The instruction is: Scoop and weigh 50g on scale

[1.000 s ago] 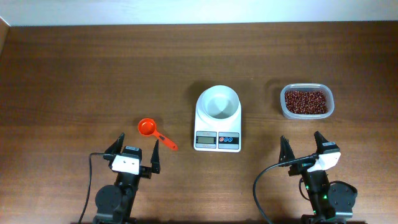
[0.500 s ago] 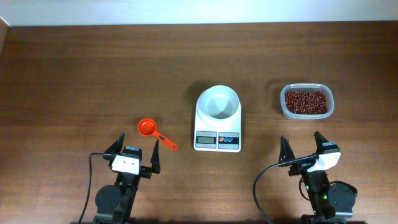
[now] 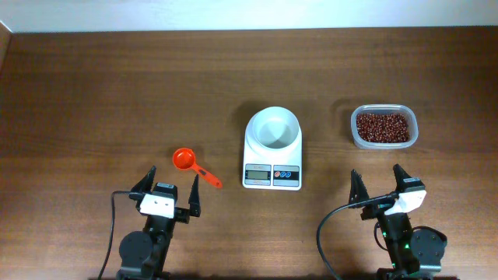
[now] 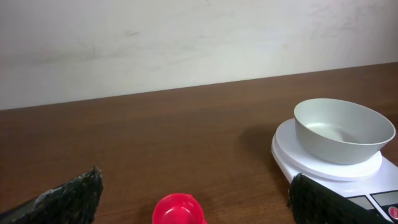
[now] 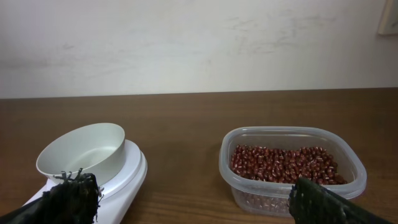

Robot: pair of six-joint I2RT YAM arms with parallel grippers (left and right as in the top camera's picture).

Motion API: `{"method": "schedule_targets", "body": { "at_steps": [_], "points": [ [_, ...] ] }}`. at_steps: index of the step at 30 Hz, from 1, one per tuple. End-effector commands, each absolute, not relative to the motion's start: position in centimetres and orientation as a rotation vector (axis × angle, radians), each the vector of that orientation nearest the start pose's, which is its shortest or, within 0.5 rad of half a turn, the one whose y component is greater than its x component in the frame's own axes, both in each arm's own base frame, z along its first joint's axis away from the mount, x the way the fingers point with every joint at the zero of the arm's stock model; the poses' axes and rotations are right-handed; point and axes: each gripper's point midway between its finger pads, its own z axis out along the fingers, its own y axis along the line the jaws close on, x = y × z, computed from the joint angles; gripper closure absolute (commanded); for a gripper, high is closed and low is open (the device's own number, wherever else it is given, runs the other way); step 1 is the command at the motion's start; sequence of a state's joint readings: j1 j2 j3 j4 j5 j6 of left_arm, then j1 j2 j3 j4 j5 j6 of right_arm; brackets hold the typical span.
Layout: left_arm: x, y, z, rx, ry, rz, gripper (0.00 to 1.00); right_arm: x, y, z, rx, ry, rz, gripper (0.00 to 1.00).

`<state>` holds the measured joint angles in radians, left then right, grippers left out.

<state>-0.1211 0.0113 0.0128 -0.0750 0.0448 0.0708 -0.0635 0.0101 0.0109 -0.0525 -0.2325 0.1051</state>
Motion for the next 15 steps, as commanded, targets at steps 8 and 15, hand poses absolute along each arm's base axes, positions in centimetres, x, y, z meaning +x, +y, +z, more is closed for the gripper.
{"method": "schedule_targets", "body": {
  "at_steps": [8,15],
  "points": [
    [24.33,-3.82,15.65,0.207,1.638,-0.072,0.01,24.38,2.54,16.04,-0.042,1.634,0.227,0.01],
    [24.3,-3.96,15.64,0.213,1.637,-0.079,0.01,24.38,2.54,16.03,-0.042,1.634,0.227,0.01]
  ]
}}
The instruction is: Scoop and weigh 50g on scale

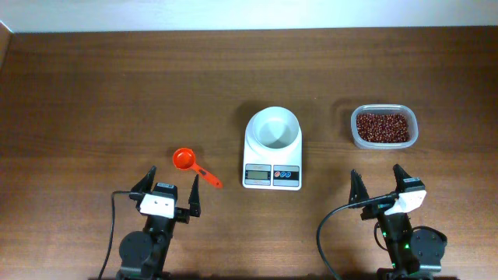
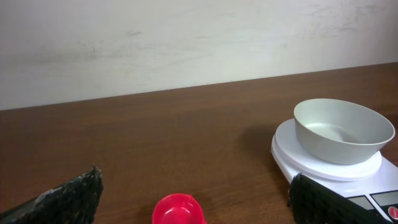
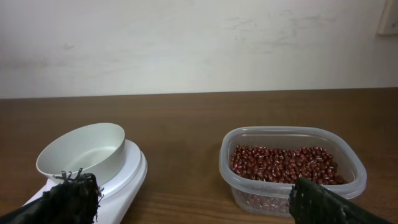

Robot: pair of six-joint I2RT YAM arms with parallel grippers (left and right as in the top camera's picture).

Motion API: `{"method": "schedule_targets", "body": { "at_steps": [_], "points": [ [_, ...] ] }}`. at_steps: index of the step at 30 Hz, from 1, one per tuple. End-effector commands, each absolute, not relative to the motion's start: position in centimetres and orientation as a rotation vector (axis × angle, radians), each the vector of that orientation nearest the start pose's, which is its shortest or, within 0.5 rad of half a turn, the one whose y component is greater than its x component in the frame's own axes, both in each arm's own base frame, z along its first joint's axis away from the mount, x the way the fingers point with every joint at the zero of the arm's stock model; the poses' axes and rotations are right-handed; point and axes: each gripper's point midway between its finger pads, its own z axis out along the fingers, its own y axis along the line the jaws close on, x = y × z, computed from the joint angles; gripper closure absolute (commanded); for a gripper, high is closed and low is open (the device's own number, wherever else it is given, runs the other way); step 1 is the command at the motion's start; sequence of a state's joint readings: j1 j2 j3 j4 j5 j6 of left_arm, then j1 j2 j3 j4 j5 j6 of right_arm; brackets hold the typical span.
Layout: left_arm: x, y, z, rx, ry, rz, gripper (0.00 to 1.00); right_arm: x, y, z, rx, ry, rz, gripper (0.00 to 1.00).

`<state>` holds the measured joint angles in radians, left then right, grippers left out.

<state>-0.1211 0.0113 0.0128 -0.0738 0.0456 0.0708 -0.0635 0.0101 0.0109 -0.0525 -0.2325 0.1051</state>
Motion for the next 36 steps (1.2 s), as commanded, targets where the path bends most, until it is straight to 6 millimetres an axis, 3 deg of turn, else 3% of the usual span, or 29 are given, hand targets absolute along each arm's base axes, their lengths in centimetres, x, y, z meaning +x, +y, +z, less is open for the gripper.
{"method": "schedule_targets", "body": {
  "at_steps": [1,20,25,28,32,36],
  "points": [
    [24.3,-4.0,15.6,0.213,1.637,-0.079,0.01,24.4,2.5,16.0,-0.042,1.634,0.227,0.01],
    [24.2,-3.9,15.9,0.175,1.649,-0.114,0.01,24.4,2.5,16.0,-0.042,1.634,0.227,0.01],
    [22.6,-3.6,17.9,0.174,1.73,-0.106,0.01,24.4,2.5,16.0,-0.042,1.634,0.227,0.01],
    [22.0,-3.1,20.2,0.154,1.725,-0.085,0.01,24.4,2.5,16.0,-0.042,1.634,0.227,0.01],
    [23.0,-3.2,22.1,0.136,1.792,-0.103,0.01,24.4,2.5,16.0,-0.042,1.634,0.227,0.01],
    [24.7,-3.7,24.4,0.156,1.989,-0.112,0.01,24.4,2.5,16.0,-0.042,1.634,0.227,0.01]
  ]
}}
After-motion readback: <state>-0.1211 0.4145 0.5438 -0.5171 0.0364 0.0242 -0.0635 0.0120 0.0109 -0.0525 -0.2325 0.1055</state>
